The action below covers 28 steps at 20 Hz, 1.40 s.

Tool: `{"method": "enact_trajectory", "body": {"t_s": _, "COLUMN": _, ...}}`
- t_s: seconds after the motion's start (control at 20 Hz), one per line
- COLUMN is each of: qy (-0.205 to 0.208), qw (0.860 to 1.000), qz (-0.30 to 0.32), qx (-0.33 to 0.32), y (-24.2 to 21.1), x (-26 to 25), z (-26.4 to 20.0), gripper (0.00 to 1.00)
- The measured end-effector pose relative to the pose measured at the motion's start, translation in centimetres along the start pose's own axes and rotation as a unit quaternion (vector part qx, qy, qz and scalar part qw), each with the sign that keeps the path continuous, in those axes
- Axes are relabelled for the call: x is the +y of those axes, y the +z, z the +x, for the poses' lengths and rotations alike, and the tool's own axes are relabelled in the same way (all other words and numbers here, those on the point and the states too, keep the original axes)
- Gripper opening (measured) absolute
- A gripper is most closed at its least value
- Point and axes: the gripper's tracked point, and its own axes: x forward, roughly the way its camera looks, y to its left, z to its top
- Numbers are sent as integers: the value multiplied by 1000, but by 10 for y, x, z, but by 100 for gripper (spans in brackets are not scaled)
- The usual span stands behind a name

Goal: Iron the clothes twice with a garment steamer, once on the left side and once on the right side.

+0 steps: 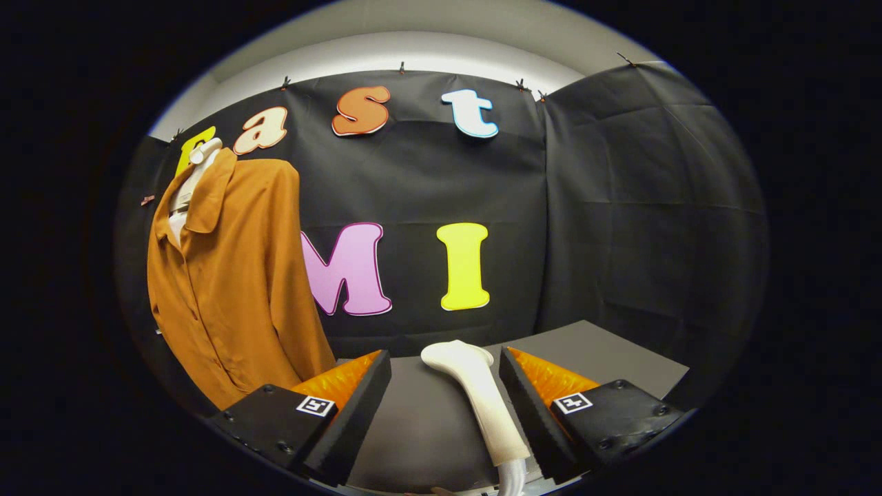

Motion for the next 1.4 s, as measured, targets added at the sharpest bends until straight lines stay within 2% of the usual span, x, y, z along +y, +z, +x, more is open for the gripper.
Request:
{"method": "enact_trajectory", "body": {"t_s": 0.5, "qy": -20, "qw": 992, "qz": 6, "qx": 124, "y": -61, "x": -29, "z": 52, "gripper": 98}}
{"method": "enact_trajectory", "body": {"t_s": 1.05, "qy": -35, "qw": 976, "qz": -10, "qx": 215, "y": -100, "x": -34, "z": 70, "gripper": 98}}
{"method": "enact_trajectory", "body": {"t_s": 1.15, "qy": -39, "qw": 974, "qz": -10, "qx": 225, "y": -104, "x": -35, "z": 69, "gripper": 92}}
{"method": "enact_trajectory", "body": {"t_s": 1.25, "qy": -36, "qw": 972, "qz": -9, "qx": 232, "y": -107, "x": -33, "z": 67, "gripper": 77}}
{"method": "enact_trajectory", "body": {"t_s": 1.3, "qy": -35, "qw": 972, "qz": -15, "qx": 233, "y": -108, "x": -32, "z": 69, "gripper": 57}}
{"method": "enact_trajectory", "body": {"t_s": 1.35, "qy": -35, "qw": 971, "qz": -23, "qx": 236, "y": -108, "x": -32, "z": 69, "gripper": 57}}
{"method": "enact_trajectory", "body": {"t_s": 1.4, "qy": -33, "qw": 971, "qz": -27, "qx": 236, "y": -109, "x": -31, "z": 67, "gripper": 54}}
